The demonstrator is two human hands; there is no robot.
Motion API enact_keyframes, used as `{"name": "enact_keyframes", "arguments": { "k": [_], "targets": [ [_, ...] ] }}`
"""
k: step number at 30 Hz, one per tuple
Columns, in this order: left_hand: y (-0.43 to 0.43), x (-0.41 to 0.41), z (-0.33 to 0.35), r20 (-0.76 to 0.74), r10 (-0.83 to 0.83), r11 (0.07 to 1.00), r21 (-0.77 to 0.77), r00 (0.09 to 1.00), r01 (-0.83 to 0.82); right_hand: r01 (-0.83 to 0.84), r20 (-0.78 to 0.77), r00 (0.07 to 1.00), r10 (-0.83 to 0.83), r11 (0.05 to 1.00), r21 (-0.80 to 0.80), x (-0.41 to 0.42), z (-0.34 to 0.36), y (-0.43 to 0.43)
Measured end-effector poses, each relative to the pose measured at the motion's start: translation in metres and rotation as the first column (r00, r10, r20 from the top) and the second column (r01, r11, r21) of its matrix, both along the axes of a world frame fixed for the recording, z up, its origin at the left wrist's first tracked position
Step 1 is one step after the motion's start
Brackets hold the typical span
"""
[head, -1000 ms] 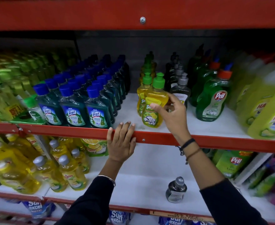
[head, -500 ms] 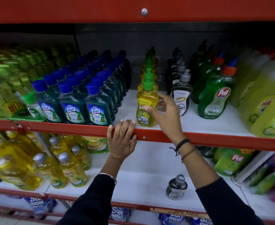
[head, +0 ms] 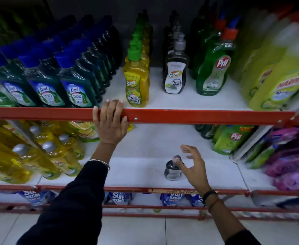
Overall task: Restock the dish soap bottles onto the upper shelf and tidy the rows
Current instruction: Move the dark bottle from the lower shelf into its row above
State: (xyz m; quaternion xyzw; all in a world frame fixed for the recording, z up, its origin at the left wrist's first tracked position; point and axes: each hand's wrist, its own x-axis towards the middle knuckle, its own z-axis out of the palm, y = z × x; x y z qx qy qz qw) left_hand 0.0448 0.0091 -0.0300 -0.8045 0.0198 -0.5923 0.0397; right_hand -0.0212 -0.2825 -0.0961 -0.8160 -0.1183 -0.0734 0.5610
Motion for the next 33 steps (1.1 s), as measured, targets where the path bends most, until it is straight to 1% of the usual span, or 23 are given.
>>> {"name": "enact_keyframes", "arguments": {
  "k": [3, 5, 7, 9, 11, 13, 15, 18, 21, 27, 31, 33],
  "targets": [
    [0.002, 0.000, 0.000, -0.012, 0.004, 1.000, -0.002, 1.000, -0.005, -0.088, -0.204, 0.976, 0.073, 0.994, -0.063, 0.005, -0.038, -0.015],
    [0.000, 0.000, 0.000, -0.011, 0.007, 1.000, 0.001, 1.000, -0.007, -0.141, -0.298, 0.948, 0.109, 0.986, -0.086, 0.006, -0.053, -0.020],
    [0.000, 0.000, 0.000, -0.006, 0.005, 1.000, -0.002, 1.000, -0.005, -0.164, -0.361, 0.922, 0.140, 0.986, -0.036, 0.007, -0.060, -0.020],
    [0.000, 0.001, 0.000, -0.005, 0.009, 1.000, -0.011, 1.000, -0.009, -0.135, -0.384, 0.914, 0.130, 0.991, 0.015, 0.010, -0.061, -0.019],
    [-0.001, 0.001, 0.000, 0.000, 0.015, 1.000, -0.021, 1.000, -0.015, -0.111, -0.376, 0.920, 0.109, 0.994, 0.017, 0.015, -0.063, -0.019],
    [-0.002, 0.001, 0.000, 0.002, 0.008, 1.000, -0.029, 1.000, -0.008, -0.120, -0.377, 0.919, 0.117, 0.993, 0.016, 0.016, -0.066, -0.020],
    [-0.003, 0.001, 0.000, -0.003, 0.015, 0.999, -0.028, 1.000, -0.015, -0.115, -0.379, 0.917, 0.126, 0.992, 0.052, 0.012, -0.064, -0.021],
    [-0.003, 0.000, 0.001, -0.020, 0.024, 0.999, -0.024, 1.000, -0.024, -0.091, -0.336, 0.933, 0.130, 0.987, 0.132, 0.006, -0.045, -0.021],
    [-0.003, -0.001, 0.002, -0.038, 0.026, 0.999, -0.027, 0.999, -0.027, -0.104, -0.271, 0.949, 0.159, 0.973, 0.205, 0.005, -0.009, -0.020],
    [-0.004, -0.004, 0.004, -0.071, 0.025, 0.999, -0.036, 0.997, -0.028, -0.088, -0.050, 0.993, 0.108, 0.951, 0.296, 0.012, 0.083, -0.014],
    [-0.005, -0.006, 0.006, -0.082, 0.028, 0.999, -0.027, 0.996, -0.030, -0.101, 0.130, 0.990, 0.054, 0.918, 0.383, 0.020, 0.150, -0.006],
    [-0.005, -0.008, 0.007, -0.086, 0.024, 0.999, -0.029, 0.996, -0.027, -0.083, 0.187, 0.982, -0.001, 0.894, 0.440, 0.027, 0.174, -0.002]
  ]
}}
